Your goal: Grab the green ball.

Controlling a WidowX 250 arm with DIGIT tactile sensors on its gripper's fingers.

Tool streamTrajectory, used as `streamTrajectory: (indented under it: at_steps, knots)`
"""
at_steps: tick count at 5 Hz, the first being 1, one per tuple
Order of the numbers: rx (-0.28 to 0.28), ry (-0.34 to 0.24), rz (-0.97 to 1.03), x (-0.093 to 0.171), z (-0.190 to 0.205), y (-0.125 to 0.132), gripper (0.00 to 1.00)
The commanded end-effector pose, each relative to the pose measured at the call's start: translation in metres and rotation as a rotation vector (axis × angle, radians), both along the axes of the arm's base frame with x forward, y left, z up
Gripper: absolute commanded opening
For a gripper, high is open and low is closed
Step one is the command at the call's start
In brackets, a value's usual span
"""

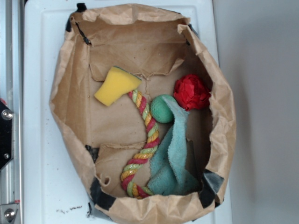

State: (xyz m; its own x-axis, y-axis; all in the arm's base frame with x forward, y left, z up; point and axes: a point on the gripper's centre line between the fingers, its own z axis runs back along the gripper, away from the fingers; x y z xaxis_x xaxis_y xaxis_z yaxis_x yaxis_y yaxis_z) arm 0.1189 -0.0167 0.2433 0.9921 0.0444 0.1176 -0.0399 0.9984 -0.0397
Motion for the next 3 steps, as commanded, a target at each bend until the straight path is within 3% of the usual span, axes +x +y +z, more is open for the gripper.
streamTrajectory:
  at_steps: [1, 2, 3]
  knots:
    - [0.0, 0.0, 0.0, 0.0, 0.0, 0.0, 1.0]
    - [-0.029, -0.019, 0.052, 0.042, -0.011, -0.009, 1.0]
    - [-0.019, -0.072, 0.078, 0.082, -0.016, -0.008, 1.0]
